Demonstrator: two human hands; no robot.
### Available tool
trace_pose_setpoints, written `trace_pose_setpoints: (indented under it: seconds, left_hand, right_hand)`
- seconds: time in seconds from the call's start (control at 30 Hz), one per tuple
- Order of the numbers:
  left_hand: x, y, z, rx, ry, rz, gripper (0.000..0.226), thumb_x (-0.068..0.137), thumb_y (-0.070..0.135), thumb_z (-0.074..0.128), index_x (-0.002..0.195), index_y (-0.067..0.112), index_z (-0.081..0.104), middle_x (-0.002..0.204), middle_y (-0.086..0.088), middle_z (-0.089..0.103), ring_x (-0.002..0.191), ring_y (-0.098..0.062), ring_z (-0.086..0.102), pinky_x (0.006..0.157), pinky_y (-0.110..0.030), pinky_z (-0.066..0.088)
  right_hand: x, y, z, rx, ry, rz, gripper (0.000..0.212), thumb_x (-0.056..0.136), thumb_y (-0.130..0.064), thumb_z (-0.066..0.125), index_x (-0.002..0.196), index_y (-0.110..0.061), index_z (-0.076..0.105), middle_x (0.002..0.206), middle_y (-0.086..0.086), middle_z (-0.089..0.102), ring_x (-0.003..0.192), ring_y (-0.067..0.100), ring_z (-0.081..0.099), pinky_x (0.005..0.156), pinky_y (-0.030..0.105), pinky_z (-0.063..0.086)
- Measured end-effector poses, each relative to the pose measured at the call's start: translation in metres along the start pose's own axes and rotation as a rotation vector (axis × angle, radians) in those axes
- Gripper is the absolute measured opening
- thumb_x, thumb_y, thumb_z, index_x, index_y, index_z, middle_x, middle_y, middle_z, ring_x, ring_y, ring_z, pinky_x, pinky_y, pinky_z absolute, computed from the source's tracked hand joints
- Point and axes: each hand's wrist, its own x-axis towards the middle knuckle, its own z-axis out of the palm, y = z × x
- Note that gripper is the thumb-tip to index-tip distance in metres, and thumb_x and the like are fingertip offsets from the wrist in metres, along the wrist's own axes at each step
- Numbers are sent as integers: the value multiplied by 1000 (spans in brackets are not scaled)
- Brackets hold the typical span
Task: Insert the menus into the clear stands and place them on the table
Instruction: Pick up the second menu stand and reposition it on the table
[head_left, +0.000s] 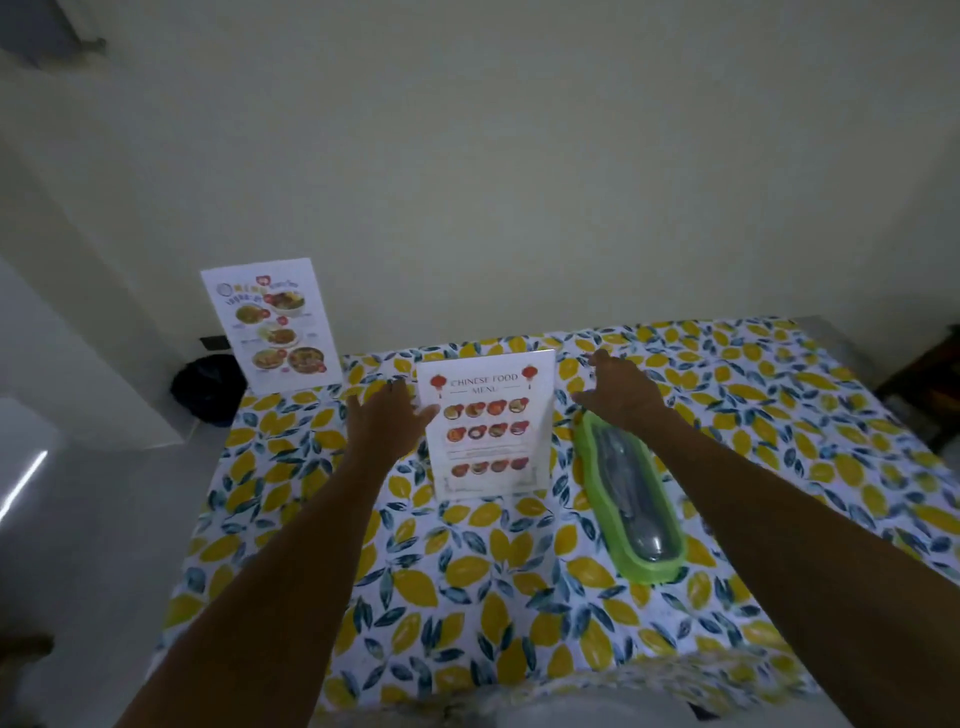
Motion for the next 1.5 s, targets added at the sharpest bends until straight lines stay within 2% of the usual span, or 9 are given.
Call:
trace_pose_setpoints:
  seconds: [0.2,0.3,0.5,0.77,0.9,1.2,1.33,1.43,1.5]
  left_hand:
    - [6,-10,45,25,-60,-61,80,85,71,46,138,11,44,139,-9,54,125,-29,53,107,-51,30]
    - [10,-13,63,34,-57,-10,73,83,71,50,131,16,52,132,-6,60,119,-27,57,104,-48,33]
    - [24,-5,73,-15,-141,32,56,83,64,59,122,24,63,115,-6,70,106,-27,65,94,-39,48]
    - [52,-10,62,-127,-247,27,48,78,62,66,105,22,73,100,-3,74,88,-23,68,77,-35,54]
    - [65,-6,55,-193,-235,44,42,78,57,70,101,22,74,94,0,75,81,-19,69,72,-34,55]
    - [90,38,2,-137,-140,111,46,79,61,66,108,26,73,96,1,76,75,-15,67,71,-31,56]
    - [95,75,-28,-180,-83,134,45,80,56,69,110,22,73,105,0,75,78,-17,68,69,-28,52]
    - [94,110,-45,-190,-42,121,51,76,64,68,109,26,73,108,2,74,87,-19,71,78,-34,56]
    - [91,136,-52,-177,-7,118,51,75,64,69,109,27,74,108,2,74,89,-21,70,74,-30,53]
  right_hand:
    - [8,18,49,74,-111,37,65,81,-41,71,131,-5,47,121,17,63,114,36,60,87,43,52]
    - [14,16,75,53,-154,15,63,81,-42,71,128,-6,49,118,17,65,113,35,61,85,40,50]
    - [20,19,101,-12,-232,-44,39,90,-37,62,121,-14,65,126,6,66,111,27,63,89,39,54]
    - [53,15,106,71,-270,-56,18,84,-34,63,96,-21,70,101,2,74,82,20,65,73,30,49]
    - [64,18,99,68,-255,-87,16,88,-31,61,92,-17,69,97,4,75,81,22,64,75,32,50]
    - [87,33,48,154,-118,-110,22,91,-32,62,104,-15,67,102,6,74,92,27,68,80,41,56]
    - [100,51,9,167,-61,-149,27,90,-30,61,111,-14,68,108,7,73,98,29,67,84,43,55]
    - [104,73,-24,166,-9,-191,28,90,-28,63,114,-15,69,111,8,73,102,30,66,84,43,55]
    - [104,92,-46,167,35,-212,27,89,-27,63,113,-14,69,111,9,74,100,30,67,83,41,55]
